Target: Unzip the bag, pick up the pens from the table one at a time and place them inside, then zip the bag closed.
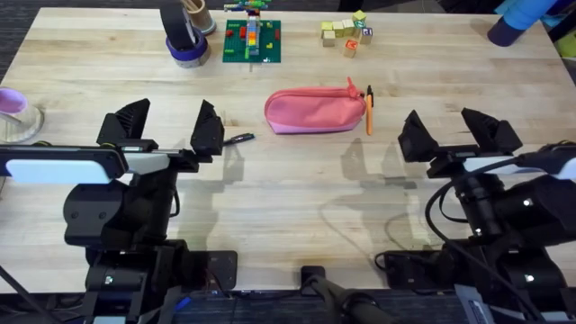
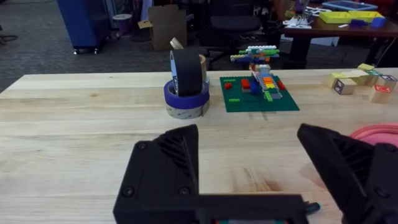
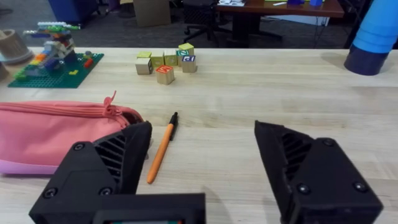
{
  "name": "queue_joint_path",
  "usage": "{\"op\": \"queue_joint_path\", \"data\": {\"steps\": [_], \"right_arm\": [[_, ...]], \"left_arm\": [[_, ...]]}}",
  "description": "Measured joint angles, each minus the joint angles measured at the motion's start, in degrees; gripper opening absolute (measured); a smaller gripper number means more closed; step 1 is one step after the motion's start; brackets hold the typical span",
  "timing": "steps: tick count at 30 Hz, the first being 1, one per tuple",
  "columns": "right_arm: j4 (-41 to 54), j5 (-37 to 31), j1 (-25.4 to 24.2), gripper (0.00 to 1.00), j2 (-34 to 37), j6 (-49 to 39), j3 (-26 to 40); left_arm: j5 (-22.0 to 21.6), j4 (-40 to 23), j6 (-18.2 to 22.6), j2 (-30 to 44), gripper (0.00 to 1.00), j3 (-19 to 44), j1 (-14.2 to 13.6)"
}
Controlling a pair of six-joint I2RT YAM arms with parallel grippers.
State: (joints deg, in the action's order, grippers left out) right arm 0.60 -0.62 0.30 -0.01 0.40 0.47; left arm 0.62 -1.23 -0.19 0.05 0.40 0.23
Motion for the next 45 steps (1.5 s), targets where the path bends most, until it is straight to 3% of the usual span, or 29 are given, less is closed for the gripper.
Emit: {"op": "queue_joint_path", "data": {"steps": [12, 17, 23, 29, 37, 41, 45], "right_arm": [[0.3, -0.2, 0.0, 0.996, 0.0, 0.6, 0.1], [6.9, -0.3, 0.0, 0.996, 2.1, 2.0, 3.8], [13.8, -0.6, 0.0, 0.996, 12.0, 2.6, 16.6], [25.3, -0.6, 0.0, 0.996, 28.1, 2.7, 37.2], [42.0, -0.3, 0.0, 0.996, 49.3, 2.8, 61.7], [47.3, 0.3, 0.0, 0.996, 56.2, 2.8, 68.8], [49.2, 0.4, 0.0, 0.996, 60.2, 2.8, 72.0]], "left_arm": [[0.0, -0.6, 0.0, 0.0, 0.993, 0.1, 0.0], [0.0, -10.4, 0.0, 1.2, 0.993, 4.2, 0.0], [0.0, -19.2, 0.0, 10.9, 0.993, 18.3, 0.0], [0.6, -27.5, 0.0, 27.9, 0.993, 36.4, 0.0], [5.1, -41.0, 0.0, 51.4, 0.992, 59.6, 0.0], [8.1, -45.4, 1.6, 59.9, 0.993, 67.2, 0.0], [11.2, -46.2, 4.4, 64.7, 0.993, 70.7, 0.0]]}}
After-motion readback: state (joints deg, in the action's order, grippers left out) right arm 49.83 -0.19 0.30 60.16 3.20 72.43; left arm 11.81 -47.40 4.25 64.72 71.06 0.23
